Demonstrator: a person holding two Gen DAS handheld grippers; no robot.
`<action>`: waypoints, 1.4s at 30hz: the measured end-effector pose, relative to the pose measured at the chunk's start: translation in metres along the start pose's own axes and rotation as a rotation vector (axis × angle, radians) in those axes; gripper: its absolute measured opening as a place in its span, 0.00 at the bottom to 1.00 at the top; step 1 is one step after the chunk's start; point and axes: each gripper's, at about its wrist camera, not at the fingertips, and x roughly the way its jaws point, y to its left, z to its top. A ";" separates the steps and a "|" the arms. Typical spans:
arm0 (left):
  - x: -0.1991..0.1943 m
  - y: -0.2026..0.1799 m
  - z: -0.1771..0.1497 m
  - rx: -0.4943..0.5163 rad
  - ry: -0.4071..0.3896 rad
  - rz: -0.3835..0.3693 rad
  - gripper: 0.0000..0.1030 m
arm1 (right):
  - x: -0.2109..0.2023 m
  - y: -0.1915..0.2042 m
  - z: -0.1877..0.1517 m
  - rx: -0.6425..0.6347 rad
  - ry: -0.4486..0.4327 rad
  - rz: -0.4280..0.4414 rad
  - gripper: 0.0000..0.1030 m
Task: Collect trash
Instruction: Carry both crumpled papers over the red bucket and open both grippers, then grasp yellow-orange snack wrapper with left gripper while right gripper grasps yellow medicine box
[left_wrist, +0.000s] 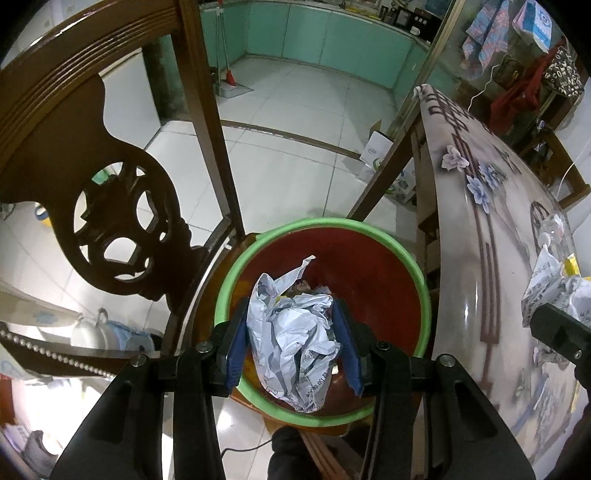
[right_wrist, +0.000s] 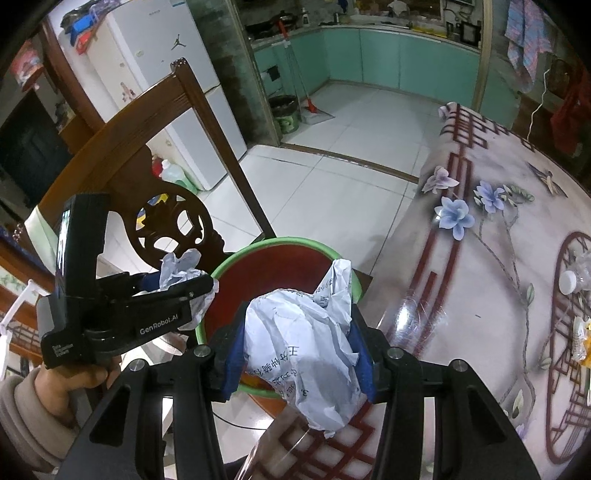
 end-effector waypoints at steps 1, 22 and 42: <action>0.000 0.001 0.001 -0.002 -0.001 0.000 0.41 | 0.001 0.000 0.001 -0.001 -0.001 0.002 0.46; -0.033 0.001 -0.007 -0.055 -0.094 0.015 0.79 | -0.037 -0.014 -0.014 0.038 -0.136 0.020 0.67; -0.066 -0.175 -0.064 0.120 -0.096 -0.041 0.84 | -0.187 -0.332 -0.128 0.311 -0.137 -0.474 0.67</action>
